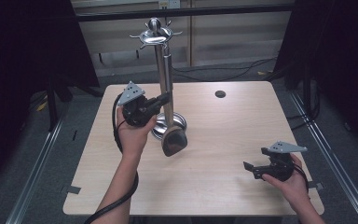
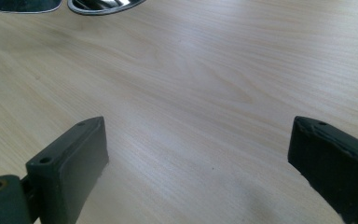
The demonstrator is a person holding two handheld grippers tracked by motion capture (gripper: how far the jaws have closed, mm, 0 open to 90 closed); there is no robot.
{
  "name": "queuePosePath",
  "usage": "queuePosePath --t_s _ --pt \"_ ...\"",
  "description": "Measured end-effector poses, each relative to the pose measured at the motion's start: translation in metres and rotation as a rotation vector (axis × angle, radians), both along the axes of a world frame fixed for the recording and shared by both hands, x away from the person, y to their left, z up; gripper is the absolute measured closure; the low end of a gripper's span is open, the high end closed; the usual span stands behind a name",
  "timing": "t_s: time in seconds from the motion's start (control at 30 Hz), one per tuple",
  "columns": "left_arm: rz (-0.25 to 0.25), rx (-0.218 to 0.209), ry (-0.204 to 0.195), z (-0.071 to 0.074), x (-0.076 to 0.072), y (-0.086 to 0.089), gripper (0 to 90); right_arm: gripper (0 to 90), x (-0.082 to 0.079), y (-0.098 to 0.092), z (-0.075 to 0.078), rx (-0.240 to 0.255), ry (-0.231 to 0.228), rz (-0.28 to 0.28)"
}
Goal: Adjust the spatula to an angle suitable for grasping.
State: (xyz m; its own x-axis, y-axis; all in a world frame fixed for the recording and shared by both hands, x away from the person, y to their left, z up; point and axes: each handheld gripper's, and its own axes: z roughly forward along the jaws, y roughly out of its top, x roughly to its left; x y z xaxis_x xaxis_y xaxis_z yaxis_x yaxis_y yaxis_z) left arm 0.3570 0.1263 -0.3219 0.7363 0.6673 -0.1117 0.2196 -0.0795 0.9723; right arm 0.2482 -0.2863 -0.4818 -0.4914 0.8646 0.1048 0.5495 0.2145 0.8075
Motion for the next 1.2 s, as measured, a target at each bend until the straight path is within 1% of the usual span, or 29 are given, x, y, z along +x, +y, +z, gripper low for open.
queuePosePath --t_s 0.07,0.1,0.13,0.2,0.23,0.27,0.3,0.33,0.37,0.4,0.43,0.53,0.57,0.63,0.7,0.8,0.9,1.07,1.1,1.2 --pt "0.003 0.004 0.003 0.001 0.0 0.0 89.5 4.4 0.0 0.0 0.0 0.0 0.0 0.0" --pt "0.002 -0.002 -0.001 0.001 0.001 -0.001 89.5 4.4 0.0 0.0 0.0 0.0 0.003 0.002" --pt "0.004 0.007 -0.002 0.002 0.001 -0.001 89.5 4.4 0.0 0.0 0.0 0.0 0.003 0.002" --pt "0.002 0.008 -0.005 0.002 0.003 -0.001 89.5 4.4 0.0 0.0 0.0 0.0 0.002 0.004" --pt "0.007 -0.002 -0.003 0.001 0.003 -0.001 89.5 4.4 0.0 0.0 0.0 0.001 0.001 0.004" --pt "0.015 0.007 0.001 0.001 0.004 -0.001 89.5 4.4 0.0 0.0 0.0 0.001 0.001 0.004" --pt "0.01 0.002 0.001 -0.001 0.005 -0.001 89.5 4.4 0.0 0.0 0.0 0.002 0.002 0.003" --pt "0.017 0.007 0.007 -0.002 0.005 -0.001 89.5 4.4 0.0 0.0 0.0 0.001 0.001 0.003" --pt "0.019 0.002 0.001 -0.003 0.006 -0.002 89.4 4.4 0.0 0.0 0.0 0.0 0.0 0.007" --pt "0.027 0.012 0.005 -0.003 0.007 -0.001 89.4 4.4 0.0 0.0 0.0 0.0 0.0 0.007" --pt "0.017 0.001 0.0 -0.004 0.008 -0.002 89.4 4.4 0.0 0.0 0.0 0.0 0.0 0.005" --pt "0.029 0.014 0.0 -0.003 0.009 -0.002 89.4 4.4 0.0 0.0 0.0 -0.002 0.0 0.0" --pt "0.032 0.008 -0.008 -0.004 0.01 -0.002 89.4 4.4 0.0 0.0 0.0 -0.002 -0.001 0.001" --pt "0.035 0.013 -0.009 -0.004 0.01 -0.002 89.4 4.4 0.0 0.0 0.0 0.001 0.004 0.0" --pt "0.035 0.016 -0.018 -0.005 0.011 -0.002 89.4 4.4 0.0 0.0 0.0 0.0 0.0 0.006" --pt "0.042 0.022 -0.02 -0.005 0.012 -0.002 89.3 4.4 0.0 0.0 0.0 -0.002 -0.003 0.009" --pt "0.048 0.013 -0.02 -0.005 0.013 -0.003 89.3 4.4 0.0 0.0 0.0 -0.002 -0.004 0.008" --pt "0.052 0.012 -0.031 -0.007 0.014 -0.003 89.2 4.4 0.0 0.0 0.0 -0.003 -0.003 0.009" --pt "0.052 0.024 -0.038 -0.006 0.015 -0.003 89.2 4.4 0.0 0.001 0.0 -0.001 -0.005 0.007" --pt "0.047 0.025 -0.036 -0.006 0.015 -0.002 89.1 4.4 0.0 0.001 0.0 0.001 0.0 0.006"
